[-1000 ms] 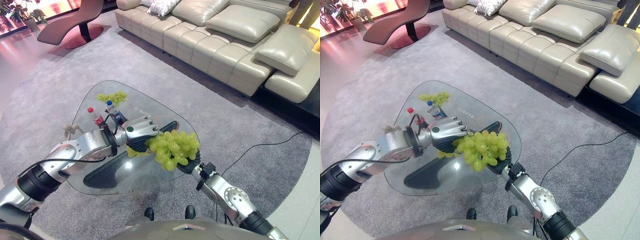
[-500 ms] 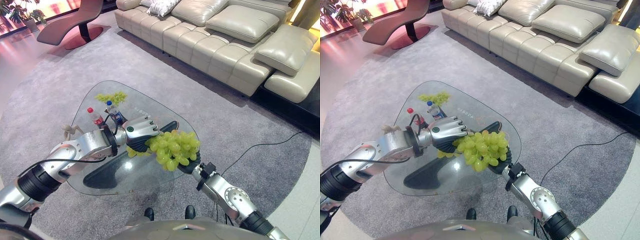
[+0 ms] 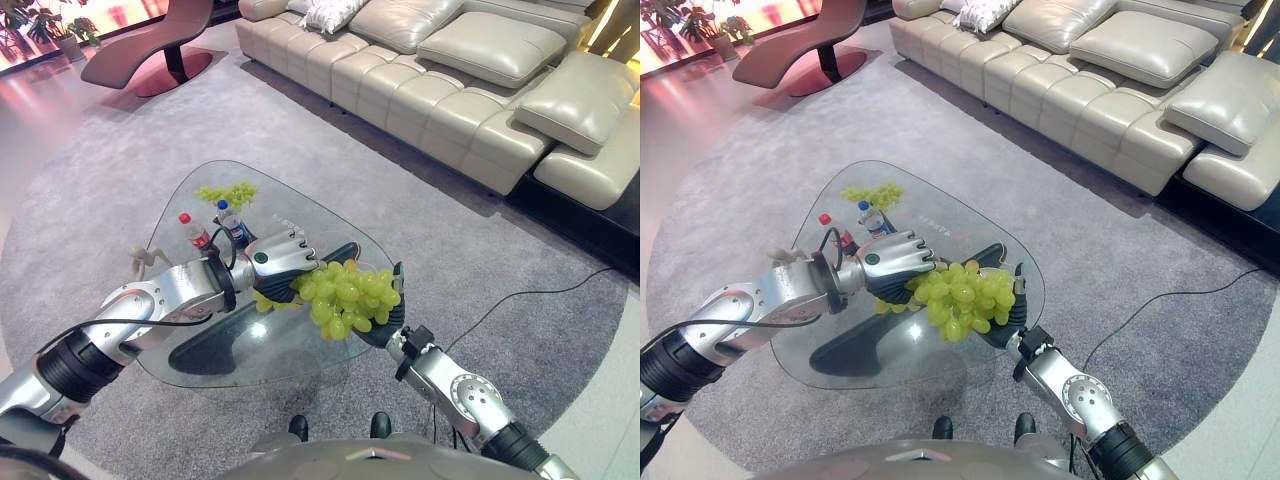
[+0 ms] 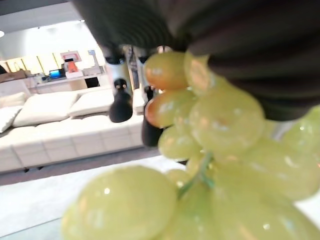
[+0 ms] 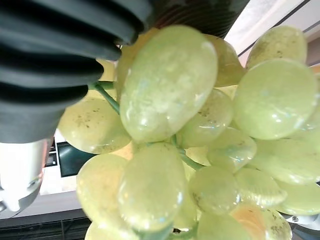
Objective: Pick up fruits into the plate
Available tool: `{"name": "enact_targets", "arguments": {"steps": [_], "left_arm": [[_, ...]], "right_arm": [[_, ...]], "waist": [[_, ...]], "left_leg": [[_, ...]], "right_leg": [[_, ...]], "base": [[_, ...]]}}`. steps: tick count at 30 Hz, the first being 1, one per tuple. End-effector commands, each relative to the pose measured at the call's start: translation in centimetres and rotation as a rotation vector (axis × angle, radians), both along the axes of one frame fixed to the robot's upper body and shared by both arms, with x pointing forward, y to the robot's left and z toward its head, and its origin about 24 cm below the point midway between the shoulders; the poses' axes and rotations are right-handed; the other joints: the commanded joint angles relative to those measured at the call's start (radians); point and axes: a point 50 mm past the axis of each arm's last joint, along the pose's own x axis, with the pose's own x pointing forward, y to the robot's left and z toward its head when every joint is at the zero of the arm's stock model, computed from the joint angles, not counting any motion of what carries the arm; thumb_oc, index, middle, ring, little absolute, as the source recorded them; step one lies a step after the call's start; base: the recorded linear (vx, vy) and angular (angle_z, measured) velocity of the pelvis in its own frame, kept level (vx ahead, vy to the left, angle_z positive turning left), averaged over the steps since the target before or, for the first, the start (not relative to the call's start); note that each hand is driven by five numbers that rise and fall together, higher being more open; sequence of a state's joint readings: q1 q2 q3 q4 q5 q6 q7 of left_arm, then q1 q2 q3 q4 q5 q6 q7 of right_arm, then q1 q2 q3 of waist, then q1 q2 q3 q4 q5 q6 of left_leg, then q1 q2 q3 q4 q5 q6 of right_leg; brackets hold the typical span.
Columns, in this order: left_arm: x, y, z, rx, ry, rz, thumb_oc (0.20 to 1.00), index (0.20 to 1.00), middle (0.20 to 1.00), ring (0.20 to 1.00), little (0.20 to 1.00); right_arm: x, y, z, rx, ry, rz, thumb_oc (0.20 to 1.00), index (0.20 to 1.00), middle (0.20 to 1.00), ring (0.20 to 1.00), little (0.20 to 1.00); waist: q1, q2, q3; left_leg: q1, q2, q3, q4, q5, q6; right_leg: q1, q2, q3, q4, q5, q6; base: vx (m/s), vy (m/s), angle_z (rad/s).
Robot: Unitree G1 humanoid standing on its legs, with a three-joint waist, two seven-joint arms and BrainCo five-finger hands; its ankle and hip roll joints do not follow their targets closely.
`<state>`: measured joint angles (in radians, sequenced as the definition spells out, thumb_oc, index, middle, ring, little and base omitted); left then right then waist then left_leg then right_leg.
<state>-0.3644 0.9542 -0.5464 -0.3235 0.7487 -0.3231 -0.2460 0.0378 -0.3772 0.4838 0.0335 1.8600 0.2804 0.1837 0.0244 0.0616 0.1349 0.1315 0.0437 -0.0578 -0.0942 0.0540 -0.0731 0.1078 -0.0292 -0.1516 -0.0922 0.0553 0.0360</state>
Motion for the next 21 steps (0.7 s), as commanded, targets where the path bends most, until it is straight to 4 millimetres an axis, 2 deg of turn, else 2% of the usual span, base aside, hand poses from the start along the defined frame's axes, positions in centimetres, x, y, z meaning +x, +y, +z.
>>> {"name": "enact_targets", "arguments": {"steps": [1, 10, 14, 21], "left_arm": [[2.0, -0.4, 2.8, -0.037, -0.135, 0.025, 0.2, 0.2, 0.2, 0.2, 0.2], [2.3, -0.5, 2.7, 0.02, -0.123, 0.004, 0.2, 0.2, 0.2, 0.2, 0.2], [2.4, -0.9, 3.0, 0.054, -0.119, -0.029, 0.2, 0.2, 0.2, 0.2, 0.2], [2.8, -0.8, 3.3, 0.062, -0.122, -0.021, 0.2, 0.2, 0.2, 0.2, 0.2]], "right_arm": [[0.3, 2.1, 3.8, 0.138, -0.178, 0.091, 1.0, 1.0, 1.0, 1.0, 1.0], [-0.8, 2.5, 3.9, 0.128, -0.185, 0.221, 1.0, 1.0, 1.0, 1.0, 1.0], [-1.6, 2.8, 3.7, 0.084, -0.191, 0.329, 1.0, 1.0, 1.0, 1.0, 1.0], [-2.3, 2.7, 3.6, 0.053, -0.198, 0.396, 1.0, 1.0, 1.0, 1.0, 1.0]], "waist": [[-0.009, -0.042, -0.008], [-0.017, -0.04, -0.001], [-0.019, -0.04, 0.005], [-0.019, -0.042, 0.009]], "left_leg": [[0.046, -0.074, 0.072, 0.011, -0.14, 0.059], [0.048, -0.075, 0.079, 0.015, -0.14, 0.056], [0.051, -0.076, 0.08, 0.017, -0.14, 0.054], [0.051, -0.073, 0.086, 0.021, -0.14, 0.049]], "right_leg": [[0.045, -0.054, 0.007, 0.005, -0.053, 0.085], [0.046, -0.054, 0.008, 0.007, -0.053, 0.086], [0.048, -0.055, 0.006, 0.01, -0.055, 0.087], [0.051, -0.054, 0.001, 0.012, -0.058, 0.087]], "base": [[0.03, 0.013, 0.03], [0.0, 0.0, 0.0], [0.0, 0.0, 0.0], [0.0, 0.0, 0.0]]}}
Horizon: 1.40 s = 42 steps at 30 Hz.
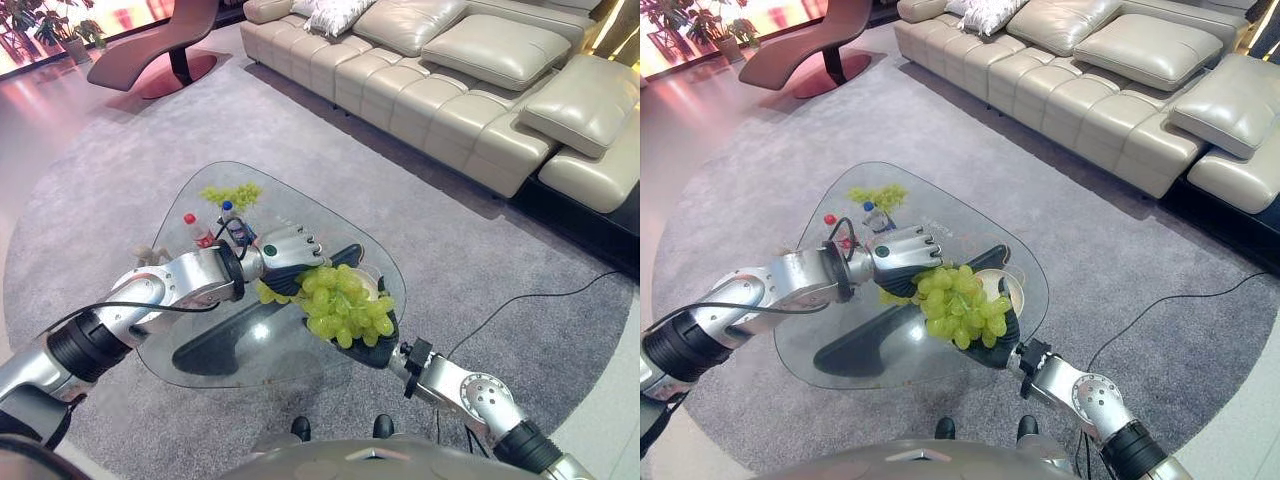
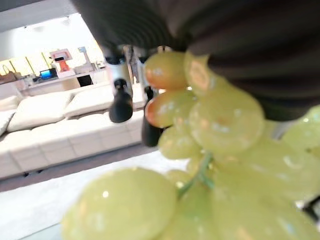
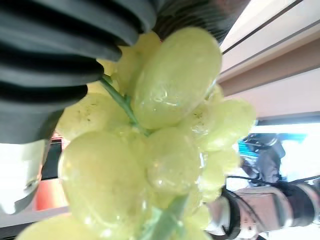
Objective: Pick up fruits into the plate
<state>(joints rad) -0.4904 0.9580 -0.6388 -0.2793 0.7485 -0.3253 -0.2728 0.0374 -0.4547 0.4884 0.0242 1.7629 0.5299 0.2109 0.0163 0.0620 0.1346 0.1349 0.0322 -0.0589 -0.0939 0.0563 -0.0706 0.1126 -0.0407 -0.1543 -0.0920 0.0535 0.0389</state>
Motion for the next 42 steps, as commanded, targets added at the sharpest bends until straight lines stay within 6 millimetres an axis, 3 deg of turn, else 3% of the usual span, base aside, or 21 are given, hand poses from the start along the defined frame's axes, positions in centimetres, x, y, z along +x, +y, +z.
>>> {"name": "enact_targets", "arguments": {"steps": [1, 20, 21, 22, 23, 42], "left_arm": [[1.7, 0.1, 2.7, -0.004, -0.1, 0.001, 0.2, 0.2, 0.2, 0.2, 0.2], [0.5, -1.3, 2.1, 0.056, -0.031, -0.122, 0.2, 0.2, 0.2, 0.2, 0.2], [0.5, -1.3, 2.1, 0.056, -0.03, -0.123, 0.2, 0.2, 0.2, 0.2, 0.2], [0.5, -1.3, 2.1, 0.057, -0.029, -0.124, 0.2, 0.2, 0.2, 0.2, 0.2], [0.4, -1.4, 2.0, 0.058, -0.028, -0.125, 0.2, 0.2, 0.2, 0.2, 0.2], [0.1, -1.1, 1.2, 0.075, 0.007, -0.127, 0.2, 0.2, 0.2, 0.2, 0.2]], "right_arm": [[-0.5, 2.7, 4.0, 0.166, -0.158, 0.146, 1.0, 1.0, 1.0, 1.0, 1.0], [-2.1, 4.1, 4.5, 0.188, -0.168, 0.323, 1.0, 1.0, 1.0, 1.0, 1.0], [-2.1, 4.1, 4.6, 0.188, -0.17, 0.325, 0.922, 0.922, 0.922, 0.922, 0.922], [-2.1, 4.1, 4.6, 0.186, -0.174, 0.326, 0.263, 0.263, 0.263, 0.263, 0.263], [-2.1, 4.1, 4.6, 0.184, -0.178, 0.326, 0.2, 0.2, 0.2, 0.2, 0.2], [-2.0, 4.1, 4.6, 0.202, -0.178, 0.3, 0.2, 0.2, 0.2, 0.2, 0.2]], "waist": [[-0.011, -0.042, 0.01], [-0.001, -0.037, 0.014], [0.0, -0.037, 0.014], [0.0, -0.037, 0.015], [0.0, -0.037, 0.015], [0.003, -0.035, 0.011]], "left_leg": [[0.05, -0.062, 0.084, 0.02, -0.143, 0.047], [0.05, -0.062, 0.069, 0.021, -0.142, 0.041], [0.05, -0.062, 0.069, 0.021, -0.142, 0.041], [0.05, -0.062, 0.068, 0.021, -0.142, 0.041], [0.05, -0.063, 0.067, 0.021, -0.142, 0.041], [0.049, -0.063, 0.068, 0.02, -0.141, 0.038]], "right_leg": [[0.048, -0.041, 0.003, 0.012, -0.057, 0.085], [0.051, -0.037, 0.0, 0.015, -0.065, 0.082], [0.051, -0.037, 0.0, 0.015, -0.065, 0.082], [0.051, -0.037, -0.001, 0.015, -0.065, 0.082], [0.051, -0.037, -0.001, 0.015, -0.065, 0.082], [0.051, -0.04, -0.004, 0.015, -0.065, 0.084]], "base": [[0.0, 0.0, 0.0], [0.0, 0.0, 0.0], [0.0, 0.0, 0.0], [0.0, 0.0, 0.0], [0.0, 0.003, 0.05], [0.0, 0.0, 0.01]]}}
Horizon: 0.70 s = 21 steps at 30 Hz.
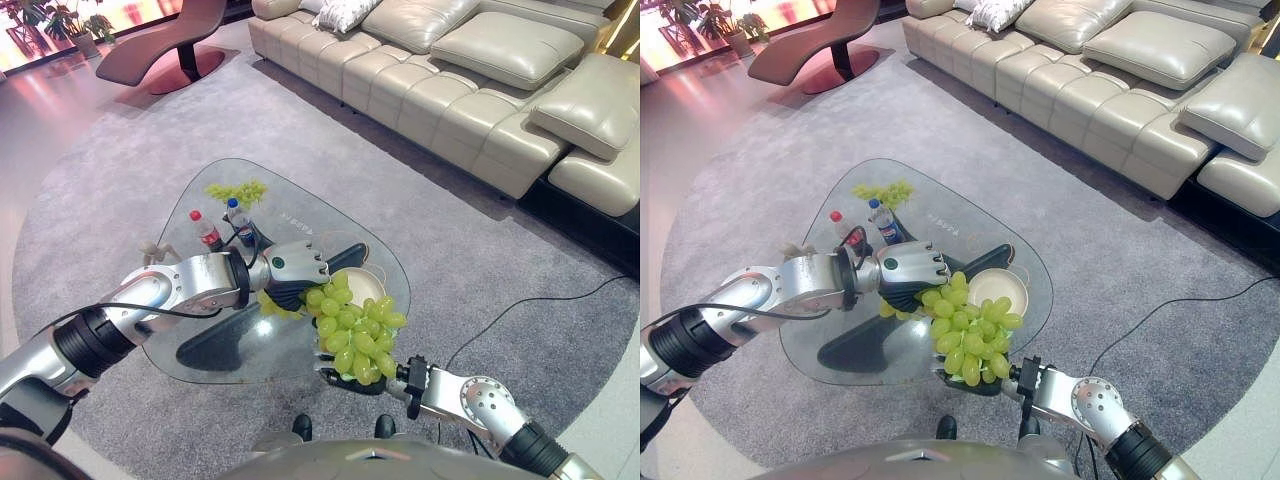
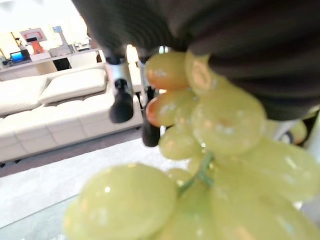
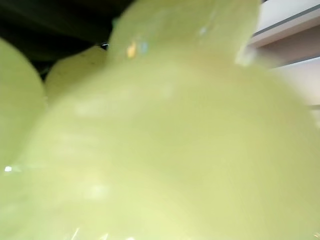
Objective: Pick up fruits into the plate
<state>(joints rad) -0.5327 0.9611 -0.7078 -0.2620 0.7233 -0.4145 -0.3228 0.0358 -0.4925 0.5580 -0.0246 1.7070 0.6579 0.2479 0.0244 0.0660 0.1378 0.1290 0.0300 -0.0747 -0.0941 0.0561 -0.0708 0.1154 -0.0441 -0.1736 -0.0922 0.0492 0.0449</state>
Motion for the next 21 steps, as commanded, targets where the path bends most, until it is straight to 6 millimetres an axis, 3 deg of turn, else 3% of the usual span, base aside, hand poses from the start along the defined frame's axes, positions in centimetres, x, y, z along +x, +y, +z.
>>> {"name": "enact_targets", "arguments": {"steps": [1, 12, 13, 15, 21], "left_arm": [[0.8, -0.3, 2.0, -0.002, -0.061, -0.025, 0.2, 0.2, 0.2, 0.2, 0.2], [0.8, -0.2, 1.8, -0.03, -0.034, -0.015, 0.2, 0.2, 0.2, 0.2, 0.2], [0.9, -0.2, 1.7, -0.034, -0.025, -0.007, 0.667, 0.667, 0.667, 0.667, 0.667], [0.9, -0.1, 1.6, -0.046, -0.011, 0.006, 1.0, 1.0, 1.0, 1.0, 1.0], [1.3, 0.6, 1.0, -0.098, 0.036, 0.084, 1.0, 1.0, 1.0, 1.0, 1.0]], "right_arm": [[0.3, 2.8, 4.6, 0.229, -0.147, 0.083, 0.2, 0.2, 0.2, 0.2, 0.2], [0.5, 2.6, 4.5, 0.239, -0.159, 0.061, 0.2, 0.2, 0.2, 0.2, 0.2], [0.6, 2.7, 4.6, 0.243, -0.16, 0.055, 0.2, 0.2, 0.2, 0.2, 0.2], [0.7, 2.7, 4.6, 0.247, -0.164, 0.048, 0.2, 0.2, 0.2, 0.2, 0.2], [1.1, 2.3, 4.5, 0.249, -0.187, -0.002, 0.2, 0.2, 0.2, 0.2, 0.2]], "waist": [[-0.004, -0.039, 0.008], [-0.001, -0.04, 0.007], [0.0, -0.04, 0.008], [0.0, -0.039, 0.008], [0.004, -0.041, 0.009]], "left_leg": [[0.054, -0.06, 0.084, 0.02, -0.14, 0.037], [0.054, -0.061, 0.083, 0.02, -0.14, 0.037], [0.055, -0.062, 0.082, 0.02, -0.14, 0.037], [0.055, -0.062, 0.081, 0.02, -0.14, 0.038], [0.054, -0.06, 0.083, 0.021, -0.139, 0.038]], "right_leg": [[0.048, -0.037, 0.015, 0.015, -0.06, 0.079], [0.049, -0.037, 0.012, 0.014, -0.061, 0.079], [0.049, -0.037, 0.011, 0.015, -0.061, 0.078], [0.048, -0.036, 0.011, 0.015, -0.06, 0.078], [0.05, -0.037, 0.009, 0.013, -0.061, 0.078]], "base": [[0.0, 0.0, 0.0], [0.0, 0.0, 0.0], [0.0, 0.0, 0.0], [0.0, 0.0, 0.0], [0.0, 0.0, 0.0]]}}
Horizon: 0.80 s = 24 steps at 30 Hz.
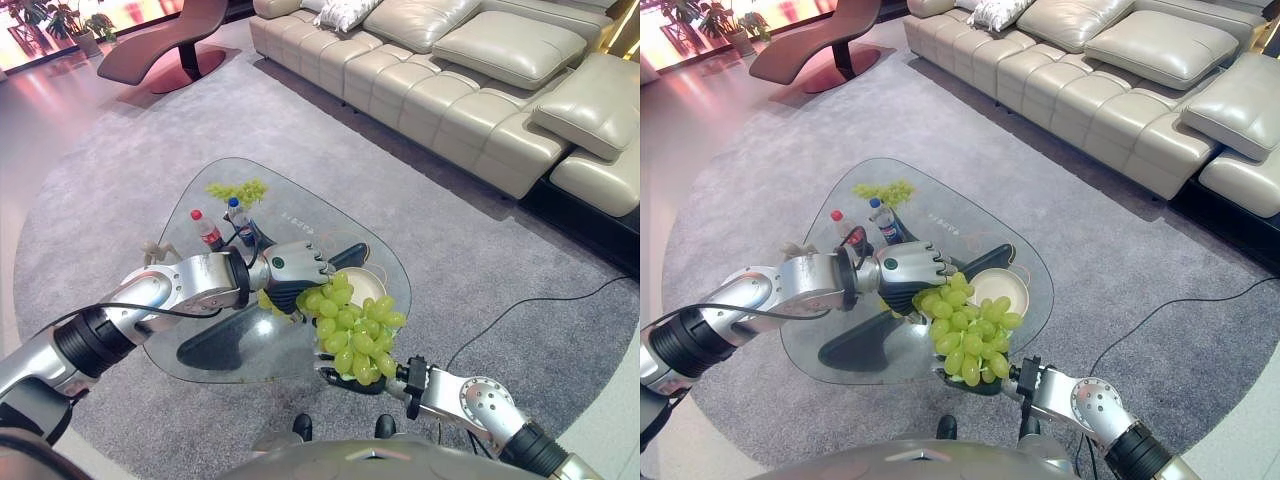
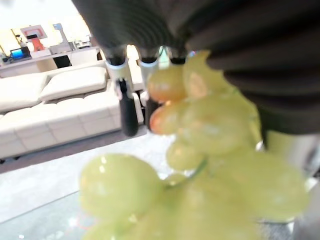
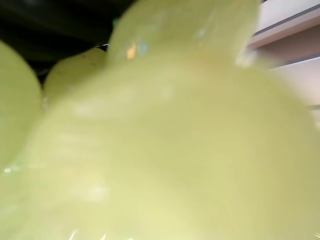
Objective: Pick up fruits into the plate
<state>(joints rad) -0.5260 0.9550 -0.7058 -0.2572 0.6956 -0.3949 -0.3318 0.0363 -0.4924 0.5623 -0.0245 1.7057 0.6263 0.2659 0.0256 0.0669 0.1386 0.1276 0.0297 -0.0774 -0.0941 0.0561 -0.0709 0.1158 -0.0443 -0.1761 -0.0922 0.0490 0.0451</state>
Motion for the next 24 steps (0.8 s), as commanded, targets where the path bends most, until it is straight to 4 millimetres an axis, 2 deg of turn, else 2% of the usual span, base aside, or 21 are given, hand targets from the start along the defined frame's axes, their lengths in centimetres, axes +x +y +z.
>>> {"name": "enact_targets", "arguments": {"steps": [1, 4, 11, 15, 18, 20, 24], "left_arm": [[1.3, 0.8, 0.9, -0.091, 0.024, 0.085, 1.0, 1.0, 1.0, 1.0, 1.0], [1.4, 1.3, 0.6, -0.118, 0.054, 0.132, 1.0, 1.0, 1.0, 1.0, 1.0], [1.8, 4.3, -1.3, -0.314, 0.2, 0.37, 1.0, 1.0, 1.0, 1.0, 1.0], [1.9, 6.1, -3.0, -0.442, 0.288, 0.521, 1.0, 1.0, 1.0, 1.0, 1.0], [1.8, 7.4, -4.4, -0.525, 0.364, 0.628, 1.0, 1.0, 1.0, 1.0, 1.0], [1.4, 9.1, -6.3, -0.617, 0.453, 0.764, 1.0, 1.0, 1.0, 1.0, 1.0], [0.7, 10.7, -8.6, -0.68, 0.511, 0.896, 1.0, 1.0, 1.0, 1.0, 1.0]], "right_arm": [[1.0, 2.2, 4.4, 0.233, -0.18, 0.01, 0.2, 0.2, 0.2, 0.2, 0.2], [1.2, 1.9, 4.2, 0.229, -0.193, -0.015, 0.2, 0.2, 0.2, 0.2, 0.2], [2.2, 0.1, 3.1, 0.175, -0.259, -0.144, 0.2, 0.2, 0.2, 0.2, 0.2], [2.8, -1.1, 1.9, 0.131, -0.294, -0.234, 0.2, 0.2, 0.2, 0.2, 0.2], [3.4, -2.2, 1.1, 0.039, -0.366, -0.296, 0.2, 0.2, 0.2, 0.2, 0.2], [4.2, -4.0, 0.5, -0.106, -0.458, -0.372, 0.2, 0.2, 0.2, 0.2, 0.2], [5.1, -6.2, 0.1, -0.268, -0.538, -0.443, 0.2, 0.2, 0.2, 0.2, 0.2]], "waist": [[0.004, -0.043, 0.009], [0.006, -0.044, 0.009], [0.018, -0.051, 0.017], [0.028, -0.056, 0.022], [0.034, -0.06, 0.026], [0.04, -0.065, 0.033], [0.042, -0.07, 0.045]], "left_leg": [[0.055, -0.06, 0.087, 0.021, -0.139, 0.038], [0.054, -0.059, 0.087, 0.021, -0.138, 0.037], [0.05, -0.056, 0.083, 0.023, -0.133, 0.037], [0.052, -0.055, 0.078, 0.024, -0.133, 0.039], [0.052, -0.054, 0.076, 0.026, -0.132, 0.038], [0.05, -0.052, 0.076, 0.031, -0.132, 0.037], [0.043, -0.051, 0.077, 0.039, -0.132, 0.036]], "right_leg": [[0.05, -0.036, 0.011, 0.013, -0.061, 0.077], [0.049, -0.036, 0.01, 0.013, -0.06, 0.077], [0.048, -0.037, 0.004, 0.012, -0.058, 0.075], [0.053, -0.037, -0.003, 0.011, -0.06, 0.073], [0.054, -0.037, -0.008, 0.012, -0.06, 0.071], [0.054, -0.036, -0.012, 0.014, -0.06, 0.067], [0.048, -0.036, -0.013, 0.019, -0.059, 0.063]], "base": [[0.0, 0.0, 0.0], [0.0, 0.0, 0.0], [0.0, 0.0, 0.0], [0.04, 0.012, 0.05], [0.04, 0.009, 0.04], [0.05, 0.009, 0.07], [0.03, 0.014, 0.08]]}}
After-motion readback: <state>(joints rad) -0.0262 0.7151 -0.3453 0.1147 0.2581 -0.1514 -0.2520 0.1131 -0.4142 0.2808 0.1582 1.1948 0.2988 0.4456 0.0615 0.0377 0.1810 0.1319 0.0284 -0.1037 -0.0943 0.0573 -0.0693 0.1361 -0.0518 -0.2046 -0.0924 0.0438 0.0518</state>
